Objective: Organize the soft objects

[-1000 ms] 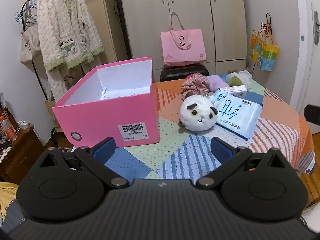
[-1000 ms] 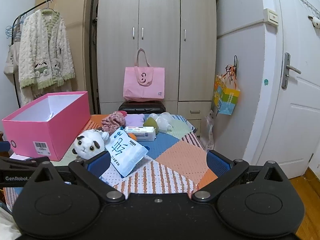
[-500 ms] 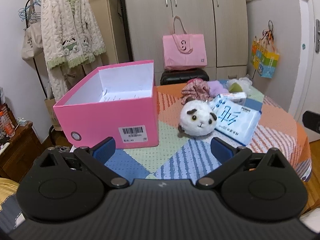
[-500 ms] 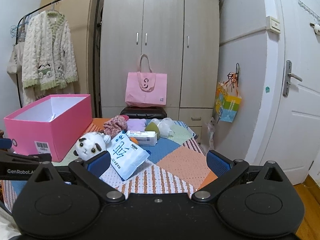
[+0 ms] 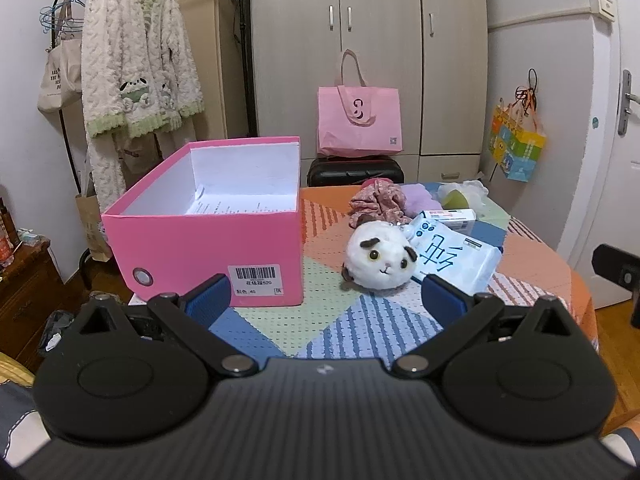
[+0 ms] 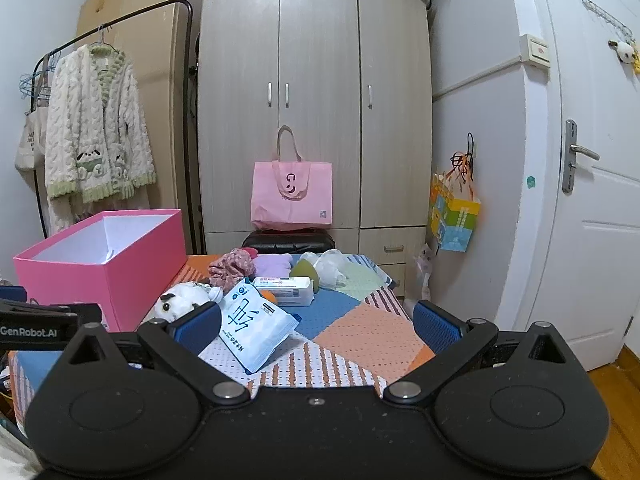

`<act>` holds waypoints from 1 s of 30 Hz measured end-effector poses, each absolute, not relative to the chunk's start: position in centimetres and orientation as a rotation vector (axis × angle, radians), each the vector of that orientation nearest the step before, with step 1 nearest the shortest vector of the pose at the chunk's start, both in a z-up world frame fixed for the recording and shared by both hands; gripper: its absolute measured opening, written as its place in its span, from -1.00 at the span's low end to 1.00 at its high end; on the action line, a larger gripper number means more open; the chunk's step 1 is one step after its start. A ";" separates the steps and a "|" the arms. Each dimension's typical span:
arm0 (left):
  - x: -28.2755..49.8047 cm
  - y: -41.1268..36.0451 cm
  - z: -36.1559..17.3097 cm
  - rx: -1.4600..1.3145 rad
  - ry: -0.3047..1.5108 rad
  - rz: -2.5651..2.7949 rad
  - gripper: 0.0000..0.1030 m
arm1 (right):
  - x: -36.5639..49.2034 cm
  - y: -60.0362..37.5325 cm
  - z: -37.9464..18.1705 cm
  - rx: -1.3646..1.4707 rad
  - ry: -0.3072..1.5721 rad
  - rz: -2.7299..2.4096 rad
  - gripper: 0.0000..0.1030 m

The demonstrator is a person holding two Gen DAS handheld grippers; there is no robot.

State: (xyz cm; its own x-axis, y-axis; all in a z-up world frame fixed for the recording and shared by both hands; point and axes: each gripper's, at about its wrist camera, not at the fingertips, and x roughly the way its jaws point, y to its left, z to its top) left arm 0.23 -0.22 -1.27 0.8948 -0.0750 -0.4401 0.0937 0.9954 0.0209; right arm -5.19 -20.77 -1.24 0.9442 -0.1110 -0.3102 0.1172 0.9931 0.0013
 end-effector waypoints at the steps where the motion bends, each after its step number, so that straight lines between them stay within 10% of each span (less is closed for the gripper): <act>1: 0.2 -0.2 -1.3 0.045 0.452 -0.083 1.00 | -5.2 -20.8 -1.2 0.022 0.316 -0.118 1.00; 30: 0.3 0.7 -2.4 0.050 0.400 -0.019 1.00 | -5.7 -20.4 -1.9 0.006 0.273 -0.074 1.00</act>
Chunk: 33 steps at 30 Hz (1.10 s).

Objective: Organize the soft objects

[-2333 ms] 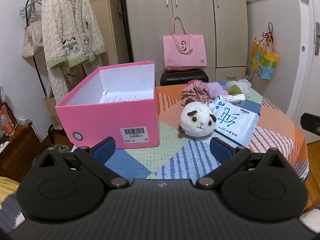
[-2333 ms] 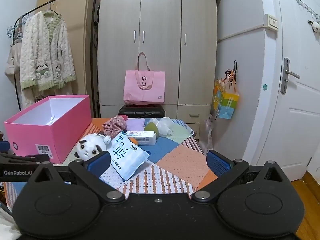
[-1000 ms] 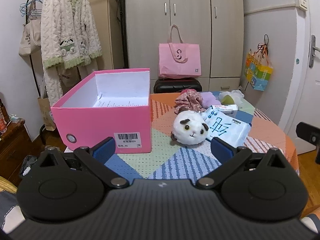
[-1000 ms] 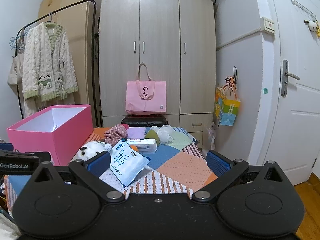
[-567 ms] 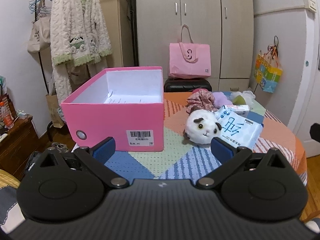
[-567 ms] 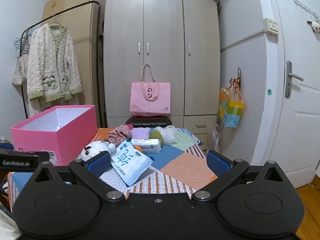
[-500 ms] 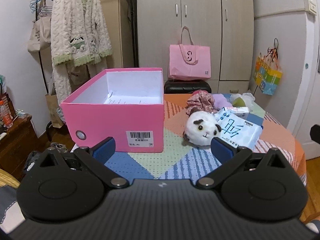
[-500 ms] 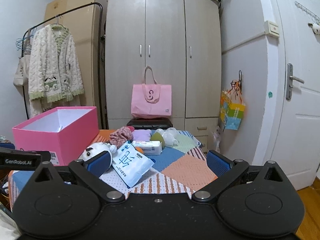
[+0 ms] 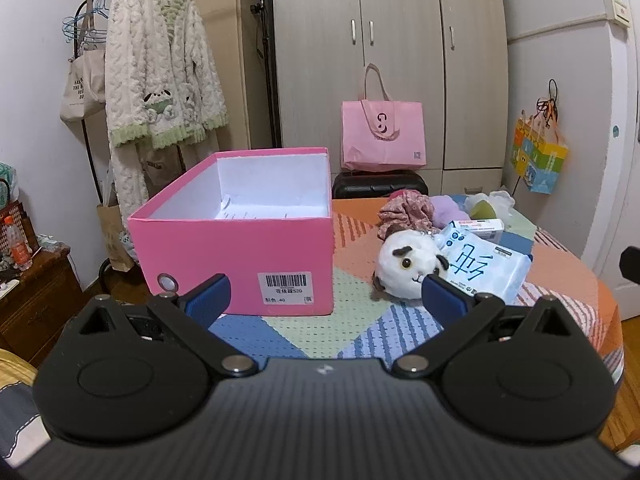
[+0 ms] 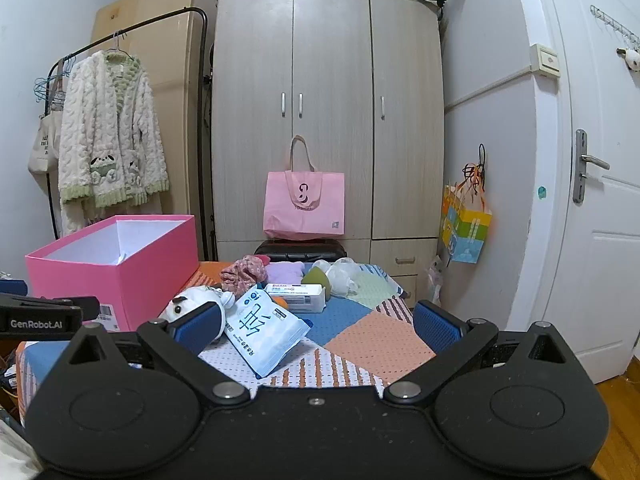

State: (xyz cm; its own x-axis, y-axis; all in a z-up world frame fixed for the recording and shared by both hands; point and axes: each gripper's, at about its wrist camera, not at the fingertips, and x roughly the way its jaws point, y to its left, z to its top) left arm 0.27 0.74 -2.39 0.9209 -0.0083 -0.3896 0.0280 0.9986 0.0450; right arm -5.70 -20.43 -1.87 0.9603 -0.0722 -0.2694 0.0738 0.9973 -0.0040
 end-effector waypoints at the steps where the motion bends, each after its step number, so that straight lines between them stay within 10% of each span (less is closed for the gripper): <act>1: 0.4 0.7 -2.4 0.051 0.404 -0.019 1.00 | -5.6 -20.5 -1.9 0.006 0.273 -0.069 1.00; 20: 6.5 -3.6 -0.5 0.106 0.493 -0.371 0.93 | 3.0 -19.3 -6.1 -0.118 0.312 0.251 0.98; 33: 16.0 -6.7 -2.7 0.284 0.770 -0.435 0.45 | 10.7 -18.1 -9.7 0.027 0.424 0.479 0.79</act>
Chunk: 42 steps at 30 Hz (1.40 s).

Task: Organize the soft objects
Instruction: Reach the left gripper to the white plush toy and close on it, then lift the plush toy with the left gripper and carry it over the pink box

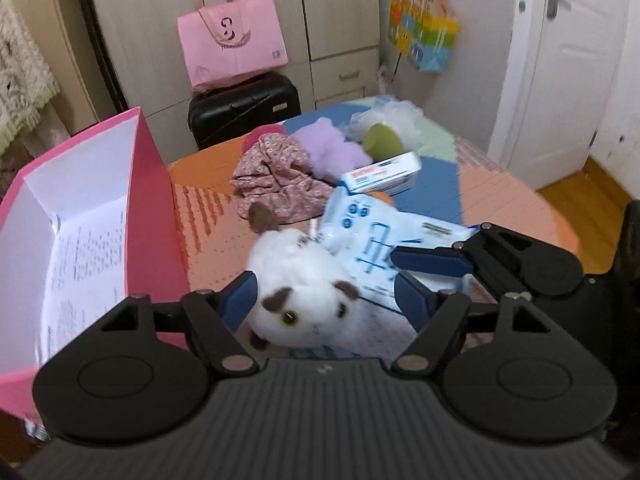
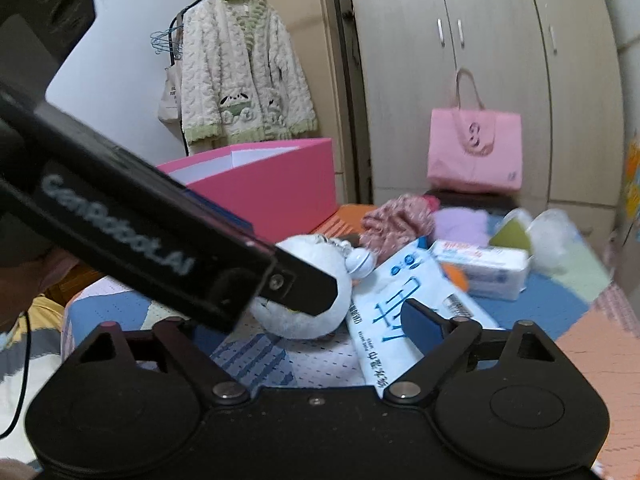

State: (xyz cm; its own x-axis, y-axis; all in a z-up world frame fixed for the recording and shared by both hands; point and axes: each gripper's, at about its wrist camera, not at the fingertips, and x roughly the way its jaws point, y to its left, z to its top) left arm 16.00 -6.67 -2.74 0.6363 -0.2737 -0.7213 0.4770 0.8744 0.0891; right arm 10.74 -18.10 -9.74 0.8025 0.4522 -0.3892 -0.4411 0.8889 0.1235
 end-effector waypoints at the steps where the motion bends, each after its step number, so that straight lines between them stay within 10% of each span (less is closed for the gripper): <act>1: 16.5 -6.8 -2.8 0.301 0.776 -0.429 0.45 | 11.0 -18.0 -9.9 0.030 0.425 0.491 0.78; 23: 19.4 -5.9 -6.7 0.201 0.902 -0.385 0.39 | 13.3 -15.9 -11.7 -0.012 0.427 0.506 0.30; 42: 14.5 -4.2 -4.6 0.170 0.838 -0.383 0.33 | 12.2 -17.7 -11.0 0.035 0.396 0.544 0.28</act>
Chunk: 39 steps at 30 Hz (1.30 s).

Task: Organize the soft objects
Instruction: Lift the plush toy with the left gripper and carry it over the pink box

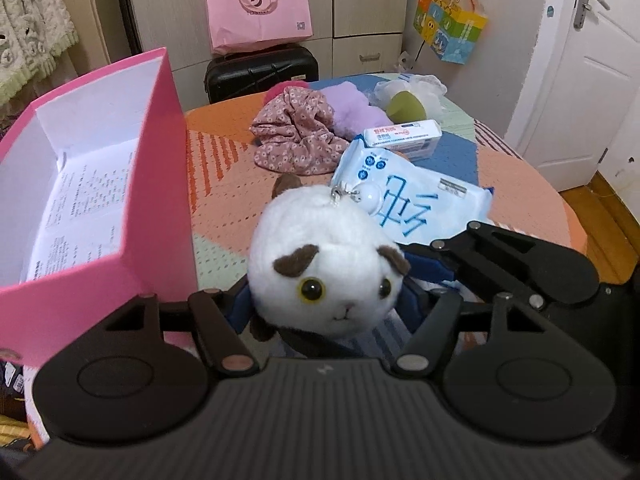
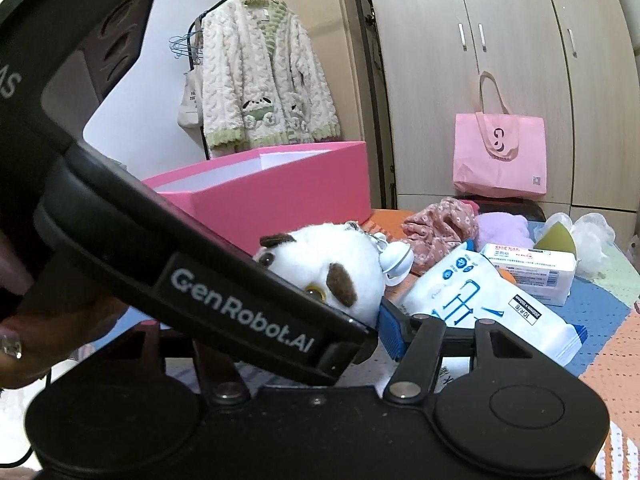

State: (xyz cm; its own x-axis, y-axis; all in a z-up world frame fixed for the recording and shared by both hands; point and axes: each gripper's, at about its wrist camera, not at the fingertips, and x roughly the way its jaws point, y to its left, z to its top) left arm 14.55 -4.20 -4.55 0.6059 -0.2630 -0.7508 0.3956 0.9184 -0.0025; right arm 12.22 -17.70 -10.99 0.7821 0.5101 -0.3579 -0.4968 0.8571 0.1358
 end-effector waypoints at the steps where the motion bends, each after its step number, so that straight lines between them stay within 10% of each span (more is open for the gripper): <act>1: 14.1 -4.0 -4.4 0.167 0.837 -0.383 0.33 | 12.1 -17.8 -10.8 0.040 0.403 0.553 0.28; 39: 8.1 9.8 6.2 0.008 0.836 -0.404 0.32 | 5.1 -7.7 0.6 -0.120 0.387 0.746 0.29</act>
State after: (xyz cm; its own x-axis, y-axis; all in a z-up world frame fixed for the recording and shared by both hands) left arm 8.09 9.79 6.21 0.5991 -0.3452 -0.7225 0.3516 0.9241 -0.1500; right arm 5.14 -7.71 0.65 0.6679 0.6376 -0.3838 -0.6812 0.7315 0.0298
